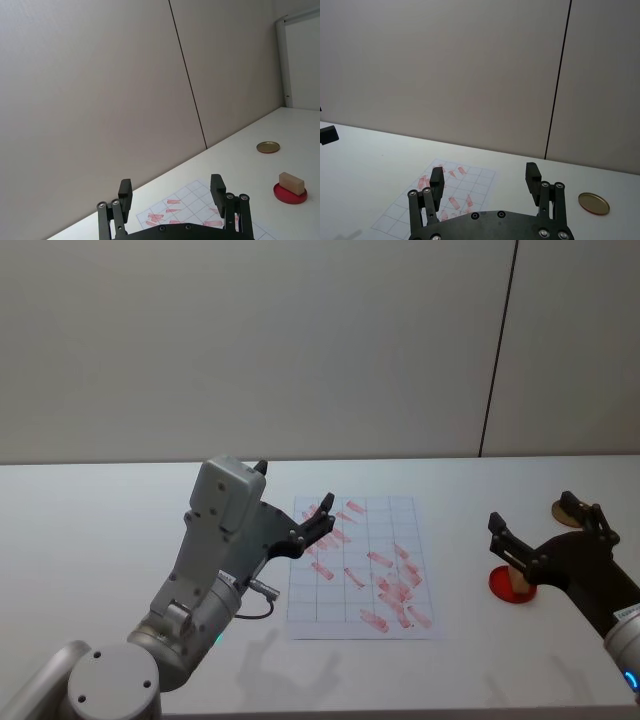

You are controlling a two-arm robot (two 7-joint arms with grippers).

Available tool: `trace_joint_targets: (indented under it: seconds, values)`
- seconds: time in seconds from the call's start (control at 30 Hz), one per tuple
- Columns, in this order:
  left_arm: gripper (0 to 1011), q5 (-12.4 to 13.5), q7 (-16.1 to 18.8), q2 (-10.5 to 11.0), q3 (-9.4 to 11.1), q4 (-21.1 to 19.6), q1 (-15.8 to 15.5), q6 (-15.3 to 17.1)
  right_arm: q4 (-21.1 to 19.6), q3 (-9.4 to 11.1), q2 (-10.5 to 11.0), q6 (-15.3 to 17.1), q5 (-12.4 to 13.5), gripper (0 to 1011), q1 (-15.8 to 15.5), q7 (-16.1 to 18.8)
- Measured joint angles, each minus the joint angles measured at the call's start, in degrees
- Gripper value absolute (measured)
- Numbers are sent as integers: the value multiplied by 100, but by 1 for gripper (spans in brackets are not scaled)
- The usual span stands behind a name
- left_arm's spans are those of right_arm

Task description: Use the one hand to pick up the stamp and affix it onto the A4 paper.

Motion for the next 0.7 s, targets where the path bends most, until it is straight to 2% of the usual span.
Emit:
trace_joint_targets:
  seconds: [0.33,0.7]
  values:
    - [993,0,0,0,0,0,0,0,77,17,-21,75,-7,1001,60,-4]
    - [993,0,0,0,0,0,0,0,544,63,-149,509,-129,1001,402,-158]
